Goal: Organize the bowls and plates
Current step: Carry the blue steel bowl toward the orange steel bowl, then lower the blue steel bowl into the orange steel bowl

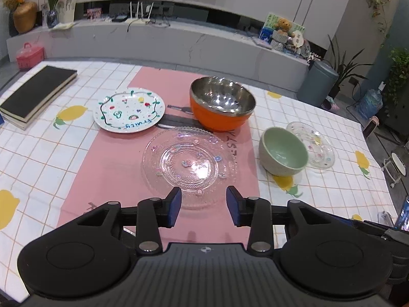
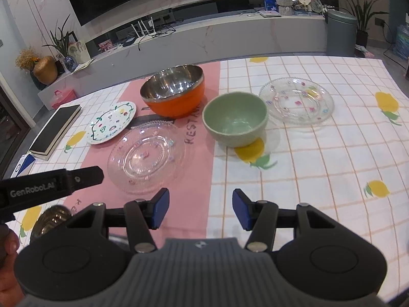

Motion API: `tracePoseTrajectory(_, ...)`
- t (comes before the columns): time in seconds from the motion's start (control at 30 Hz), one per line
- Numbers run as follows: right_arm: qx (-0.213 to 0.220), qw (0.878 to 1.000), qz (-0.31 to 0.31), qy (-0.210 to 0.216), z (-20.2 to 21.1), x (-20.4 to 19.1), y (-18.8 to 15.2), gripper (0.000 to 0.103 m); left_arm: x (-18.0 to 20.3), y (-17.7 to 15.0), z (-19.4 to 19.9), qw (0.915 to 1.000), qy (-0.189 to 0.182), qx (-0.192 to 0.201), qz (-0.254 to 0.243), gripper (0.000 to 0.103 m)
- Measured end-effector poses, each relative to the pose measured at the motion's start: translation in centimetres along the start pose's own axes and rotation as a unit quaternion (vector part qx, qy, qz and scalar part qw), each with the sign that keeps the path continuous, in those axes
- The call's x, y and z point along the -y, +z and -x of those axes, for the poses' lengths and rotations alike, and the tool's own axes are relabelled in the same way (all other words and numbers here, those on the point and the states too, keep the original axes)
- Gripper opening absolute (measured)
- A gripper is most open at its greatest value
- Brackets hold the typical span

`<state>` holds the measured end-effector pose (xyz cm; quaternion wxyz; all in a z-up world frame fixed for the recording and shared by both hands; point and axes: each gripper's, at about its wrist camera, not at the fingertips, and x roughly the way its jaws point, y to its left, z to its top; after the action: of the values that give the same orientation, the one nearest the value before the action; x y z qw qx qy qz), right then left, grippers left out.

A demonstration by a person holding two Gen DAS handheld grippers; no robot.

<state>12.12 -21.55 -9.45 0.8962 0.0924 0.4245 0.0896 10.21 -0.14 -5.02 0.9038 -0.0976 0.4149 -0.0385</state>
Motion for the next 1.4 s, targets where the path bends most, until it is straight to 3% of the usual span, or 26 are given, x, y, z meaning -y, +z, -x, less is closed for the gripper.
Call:
tracePoseTrajectory(0.63, -0.027, 0.999, 0.018, 0.040, -7.7, -2.1, 4.5, 0.050, -3.9, 5.9, -5.9, 0.9989, 0.018, -0.034, 0.026, 0.045)
tracePoseTrajectory(0.93, -0.007, 0.998, 0.024, 0.059, -8.6, -2.8, 7.9, 0.049, -3.2, 8.8, -7.2, 0.9994, -0.005, -0.026, 0.024, 0.045)
tracePoseTrajectory(1.17, 0.027, 0.999, 0.019, 0.024, -9.5, -2.2, 11.9, 0.049, -1.3, 11.6, -9.6, 0.9999, -0.013, -0.009, -0.003, 0.045)
tracePoseTrajectory(1.3, 0.017, 1.000, -0.022, 0.008, -11.5, -0.7, 14.1, 0.049, -1.3, 13.0, -11.4, 0.9994, -0.024, -0.004, 0.025, 0.054)
tracePoseTrajectory(1.4, 0.013, 0.999, -0.040, -0.002, -12.6, 0.1, 15.0, 0.049, -1.7, 13.9, -12.7, 0.9987, -0.024, 0.000, 0.044, 0.056)
